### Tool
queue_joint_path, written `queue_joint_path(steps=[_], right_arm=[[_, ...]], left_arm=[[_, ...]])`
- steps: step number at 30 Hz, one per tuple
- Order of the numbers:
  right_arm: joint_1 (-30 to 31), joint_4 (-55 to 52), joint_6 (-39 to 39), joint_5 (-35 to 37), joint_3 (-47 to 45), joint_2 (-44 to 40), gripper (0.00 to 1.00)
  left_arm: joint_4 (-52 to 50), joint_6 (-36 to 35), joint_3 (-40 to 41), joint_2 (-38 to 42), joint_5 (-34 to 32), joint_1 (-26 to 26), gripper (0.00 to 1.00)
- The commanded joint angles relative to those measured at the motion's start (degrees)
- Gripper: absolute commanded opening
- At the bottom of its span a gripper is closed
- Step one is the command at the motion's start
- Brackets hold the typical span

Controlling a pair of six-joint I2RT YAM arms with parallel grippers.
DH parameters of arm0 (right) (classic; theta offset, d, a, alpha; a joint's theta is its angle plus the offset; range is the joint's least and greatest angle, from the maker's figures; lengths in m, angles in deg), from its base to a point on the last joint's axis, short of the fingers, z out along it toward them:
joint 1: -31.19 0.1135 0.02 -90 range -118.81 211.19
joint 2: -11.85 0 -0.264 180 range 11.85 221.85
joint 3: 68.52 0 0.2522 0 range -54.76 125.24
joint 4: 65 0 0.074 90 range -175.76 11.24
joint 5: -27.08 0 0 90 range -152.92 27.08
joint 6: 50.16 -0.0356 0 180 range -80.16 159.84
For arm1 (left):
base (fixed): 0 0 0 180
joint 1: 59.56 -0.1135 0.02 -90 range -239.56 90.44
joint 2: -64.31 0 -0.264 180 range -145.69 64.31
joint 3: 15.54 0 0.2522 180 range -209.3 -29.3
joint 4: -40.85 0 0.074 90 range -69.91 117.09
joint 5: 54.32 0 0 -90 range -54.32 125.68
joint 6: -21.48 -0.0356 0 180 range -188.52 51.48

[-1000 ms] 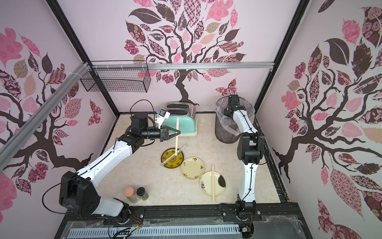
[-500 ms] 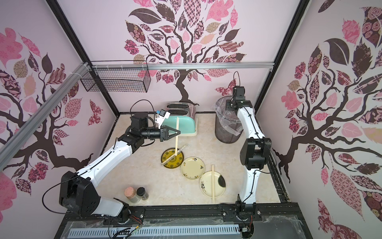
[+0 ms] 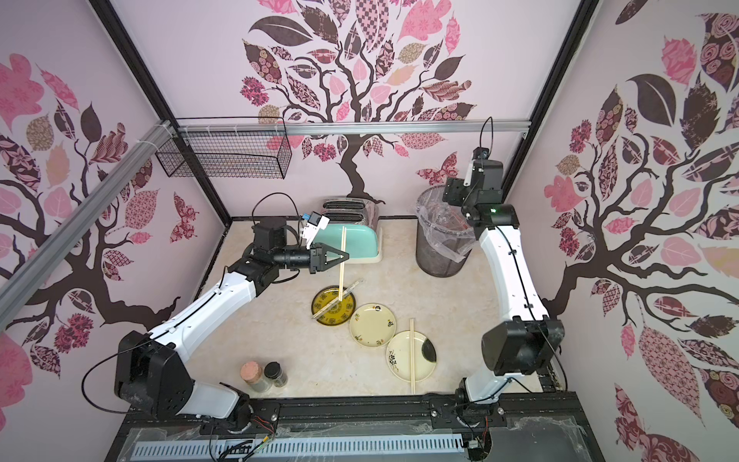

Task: Remove the packaging of disposable chopsticks
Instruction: Place the packet bag in the trash bin, then place the disposable chopsticks on the plate.

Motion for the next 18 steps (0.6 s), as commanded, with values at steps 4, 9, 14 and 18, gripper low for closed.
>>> queue_joint_path(steps=[4,9,14,18], right_arm=[[5.47,18.51,-11.23,-9.4,-29.07,-21.24,0.83],[16.46,28.75,-16.97,-9.23,-52.21,-31.3,0.81],[20.67,31.31,-20.76,-9.57,-68.21,-36.14,0.79],[20.69,36.92,-21.29,-7.04,-77.82,-40.97,0.78]], left_arm=[[-5.81,-5.28,-2.09,-1.59,-2.88,2.14,0.0],[-14.12,-10.79,-4.52,-3.18,-8.65,6.49,0.0],[-23.47,-14.41,-6.72,-7.37,-19.06,12.25,0.0],[-24.9,-13.02,-5.43,-11.24,-21.64,15.21,0.0]])
